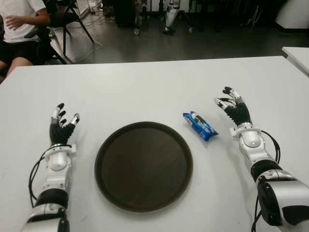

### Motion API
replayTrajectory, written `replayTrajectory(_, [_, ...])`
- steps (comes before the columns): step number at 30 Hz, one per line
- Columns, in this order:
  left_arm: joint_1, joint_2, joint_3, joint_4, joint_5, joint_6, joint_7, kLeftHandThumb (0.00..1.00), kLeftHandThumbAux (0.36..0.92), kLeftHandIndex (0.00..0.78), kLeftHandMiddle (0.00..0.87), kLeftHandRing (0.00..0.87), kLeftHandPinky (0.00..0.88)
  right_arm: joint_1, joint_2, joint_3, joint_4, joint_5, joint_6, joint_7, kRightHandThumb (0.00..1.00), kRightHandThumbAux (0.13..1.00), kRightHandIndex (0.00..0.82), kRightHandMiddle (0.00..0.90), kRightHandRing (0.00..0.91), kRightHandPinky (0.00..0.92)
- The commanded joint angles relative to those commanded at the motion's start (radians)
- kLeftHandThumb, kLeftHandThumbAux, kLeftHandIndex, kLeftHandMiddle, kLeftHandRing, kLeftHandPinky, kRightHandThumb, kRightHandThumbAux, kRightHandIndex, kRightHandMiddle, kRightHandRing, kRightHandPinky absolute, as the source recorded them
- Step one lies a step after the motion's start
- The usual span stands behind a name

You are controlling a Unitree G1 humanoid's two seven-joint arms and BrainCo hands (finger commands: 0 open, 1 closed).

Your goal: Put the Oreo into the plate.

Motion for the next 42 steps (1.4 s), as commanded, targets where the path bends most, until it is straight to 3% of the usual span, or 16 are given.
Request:
replayTrajectory(12, [0.0,0.001,-0.001,-0.002,0.001,0.004,-0.005,0.232,0.691,0.053,0.076,0.058,0.031,0.0,-0.003,0.011,-0.002,-0.011,-0.001,-0.018,0.329,0.564,0.124,0.16,0.203,0.267])
replayTrajectory(38, [-0.005,-0.005,0.011,0.008,-0.01,0.003,-0.013,0.24,0.683,0.048,0.072,0.047,0.021,-0.002,-0.008,0.022,-0.005,-0.042,-0.002,-0.068,0.328,0.592,0.117,0.166,0.228,0.317])
replayTrajectory(42, [-0.004,-0.002,0.008,0.008,-0.003,0.002,-0.008,0.232,0.674,0.046,0.066,0.044,0.02,-0.003,-0.004,0.023,-0.01,-0.043,0.001,-0.086,0.387,0.63,0.117,0.164,0.246,0.399])
